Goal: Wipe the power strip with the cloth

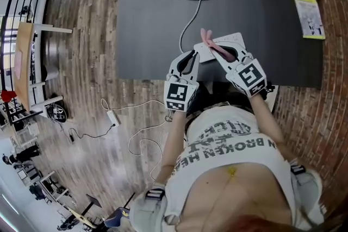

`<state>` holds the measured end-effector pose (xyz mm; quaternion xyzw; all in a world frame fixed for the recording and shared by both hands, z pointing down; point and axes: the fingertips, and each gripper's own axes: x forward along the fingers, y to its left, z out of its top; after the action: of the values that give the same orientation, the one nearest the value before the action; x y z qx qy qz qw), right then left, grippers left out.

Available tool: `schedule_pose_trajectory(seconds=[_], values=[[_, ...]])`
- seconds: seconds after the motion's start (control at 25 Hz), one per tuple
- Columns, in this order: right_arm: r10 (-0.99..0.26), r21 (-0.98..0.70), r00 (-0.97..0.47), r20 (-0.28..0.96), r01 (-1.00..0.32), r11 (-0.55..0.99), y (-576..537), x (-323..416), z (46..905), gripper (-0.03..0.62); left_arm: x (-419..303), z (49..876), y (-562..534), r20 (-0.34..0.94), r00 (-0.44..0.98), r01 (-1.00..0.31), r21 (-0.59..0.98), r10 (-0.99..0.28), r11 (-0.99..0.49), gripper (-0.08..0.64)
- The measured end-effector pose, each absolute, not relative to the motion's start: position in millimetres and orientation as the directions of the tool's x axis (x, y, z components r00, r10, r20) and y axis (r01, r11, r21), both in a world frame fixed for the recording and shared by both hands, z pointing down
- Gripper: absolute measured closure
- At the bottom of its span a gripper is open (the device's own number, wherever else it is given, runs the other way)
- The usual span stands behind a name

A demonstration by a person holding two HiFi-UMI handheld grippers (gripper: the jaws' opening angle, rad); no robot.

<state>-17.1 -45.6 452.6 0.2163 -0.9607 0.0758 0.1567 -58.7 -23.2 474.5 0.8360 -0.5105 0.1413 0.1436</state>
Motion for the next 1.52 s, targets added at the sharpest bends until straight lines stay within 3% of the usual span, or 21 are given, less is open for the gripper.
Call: schedule_pose_trajectory(seconds=[0.56,0.76,1.16,1.52], values=[[-0.310,-0.095,-0.760,0.571,-0.437,0.895,-57.1,-70.4,548.4,0.575,-67.0,601.2,-22.9,0.619,0.578,-0.781,0.232,-0.532,-0.580,0.333],[-0.246,-0.112,-0.721,0.648,-0.410,0.905,-54.2,-79.0,579.4,0.575,-62.6,629.5,-20.5,0.675,0.593,-0.744,0.251,-0.439,-0.619,0.293],[-0.171,-0.099,-0.621,0.765,-0.375,0.922,-47.1,-83.5,629.6,0.575,-48.2,663.5,-16.8,0.706,0.616,-0.681,0.256,-0.349,-0.686,0.276],[-0.159,-0.089,-0.639,0.753,-0.338,0.937,-47.5,-83.9,633.5,0.575,-49.8,661.8,-17.0,0.696,0.644,-0.661,0.298,-0.318,-0.688,0.276]])
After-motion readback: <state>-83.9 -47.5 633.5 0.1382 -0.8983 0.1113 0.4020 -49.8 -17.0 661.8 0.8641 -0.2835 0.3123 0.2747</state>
